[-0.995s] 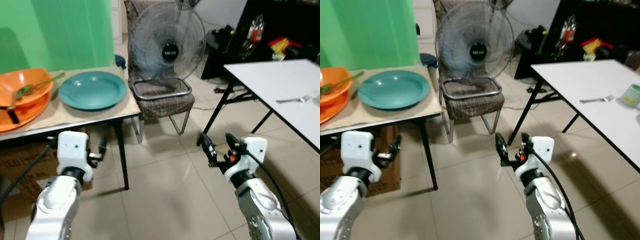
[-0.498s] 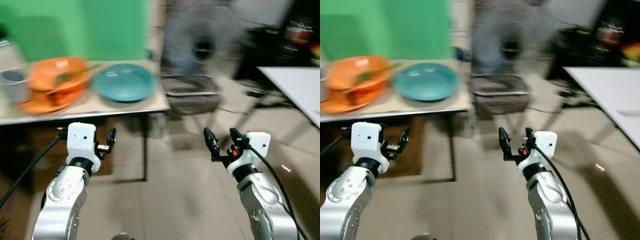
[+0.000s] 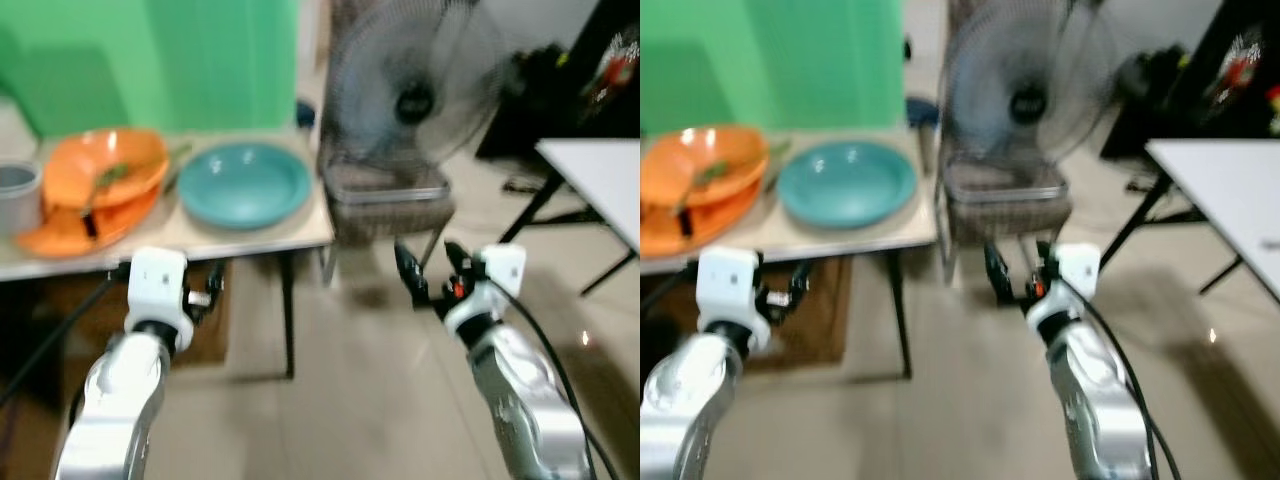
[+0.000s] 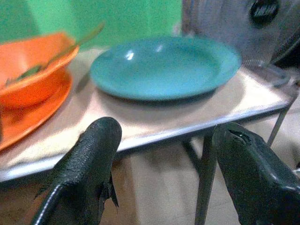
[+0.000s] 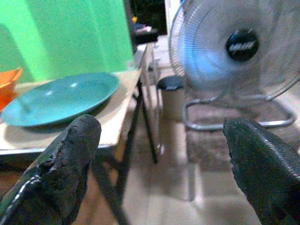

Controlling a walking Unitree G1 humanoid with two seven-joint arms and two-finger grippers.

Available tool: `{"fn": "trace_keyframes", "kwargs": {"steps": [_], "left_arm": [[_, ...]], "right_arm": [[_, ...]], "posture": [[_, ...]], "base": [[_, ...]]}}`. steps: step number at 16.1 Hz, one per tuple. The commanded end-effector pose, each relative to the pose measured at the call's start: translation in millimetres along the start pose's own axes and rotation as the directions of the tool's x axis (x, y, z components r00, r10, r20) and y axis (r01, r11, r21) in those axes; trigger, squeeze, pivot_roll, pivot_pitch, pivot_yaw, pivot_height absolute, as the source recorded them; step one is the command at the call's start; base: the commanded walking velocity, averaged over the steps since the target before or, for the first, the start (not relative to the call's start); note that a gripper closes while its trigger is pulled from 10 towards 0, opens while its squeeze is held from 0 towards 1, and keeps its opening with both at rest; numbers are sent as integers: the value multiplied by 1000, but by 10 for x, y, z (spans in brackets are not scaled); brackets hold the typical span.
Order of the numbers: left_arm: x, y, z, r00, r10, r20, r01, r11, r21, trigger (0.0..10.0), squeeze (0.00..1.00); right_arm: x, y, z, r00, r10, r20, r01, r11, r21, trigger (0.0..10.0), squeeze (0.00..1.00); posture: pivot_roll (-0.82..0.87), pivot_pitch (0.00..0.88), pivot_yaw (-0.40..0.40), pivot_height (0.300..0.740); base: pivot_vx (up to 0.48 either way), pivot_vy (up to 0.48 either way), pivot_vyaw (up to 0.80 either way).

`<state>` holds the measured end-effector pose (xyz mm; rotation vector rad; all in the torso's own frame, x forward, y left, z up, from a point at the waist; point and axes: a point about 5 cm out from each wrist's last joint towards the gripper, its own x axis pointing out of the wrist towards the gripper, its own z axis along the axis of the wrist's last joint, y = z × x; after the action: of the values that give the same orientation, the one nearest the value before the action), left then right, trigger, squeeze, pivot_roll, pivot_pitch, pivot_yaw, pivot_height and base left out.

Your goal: Setting the table

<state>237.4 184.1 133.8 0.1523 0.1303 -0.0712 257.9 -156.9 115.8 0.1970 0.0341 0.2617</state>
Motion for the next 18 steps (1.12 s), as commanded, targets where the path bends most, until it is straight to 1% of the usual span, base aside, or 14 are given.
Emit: {"fn": "trace_keyframes", "kwargs": {"steps": [1,3,4,6,7,9,12,16,17,18], "left_arm": [[-41,-39,-26,1000,-25,-14,25,1000,9,10000,0],[-50,-39,-11,999,-34,-11,35,999,30,10000,0],[-47,-40,-2,999,-37,-7,37,999,34,10000,0],[-38,-38,12,999,-39,-3,39,999,38,10000,0],[-33,-47,17,999,-43,-1,43,998,39,10000,0],[-29,-55,23,999,-47,1,47,998,39,10000,0],[-12,-57,33,999,-53,5,53,998,35,10000,0],[22,-56,46,998,-67,8,67,997,29,10000,0],[30,-56,49,998,-69,8,68,997,29,10000,0],[55,-62,56,997,-78,10,78,997,26,10000,0]], "right_arm": [[0,-49,-14,1000,-19,-9,19,1000,1,10000,0],[20,-41,-20,1000,-8,-9,9,1000,11,10000,0],[25,-41,-22,1000,-8,-8,8,1000,27,10000,0],[43,-41,-18,1000,3,-6,-3,999,33,10000,0],[55,-50,-8,1000,12,-7,-12,1000,5,10000,0],[68,-62,0,1000,11,-6,-11,1000,-3,10000,0],[83,-70,8,1000,11,1,-11,1000,11,10000,0],[28,-113,-11,999,-32,11,31,998,61,10000,0],[19,-116,-12,999,-35,13,34,997,63,10000,0],[-20,-120,-17,999,-46,16,45,997,64,10000,0]], "posture": [[46,0,-79,740],[51,0,-80,740],[52,0,-80,740],[52,0,-78,740],[53,0,-78,740],[54,0,-79,740],[58,0,-83,740],[42,0,-61,740],[42,0,-61,740],[24,0,-43,740]], "base": [[247,0,800],[247,0,800],[251,0,0],[247,0,0],[247,0,0],[247,0,800],[259,0,642],[289,0,0],[326,0,0],[337,0,0]]}}
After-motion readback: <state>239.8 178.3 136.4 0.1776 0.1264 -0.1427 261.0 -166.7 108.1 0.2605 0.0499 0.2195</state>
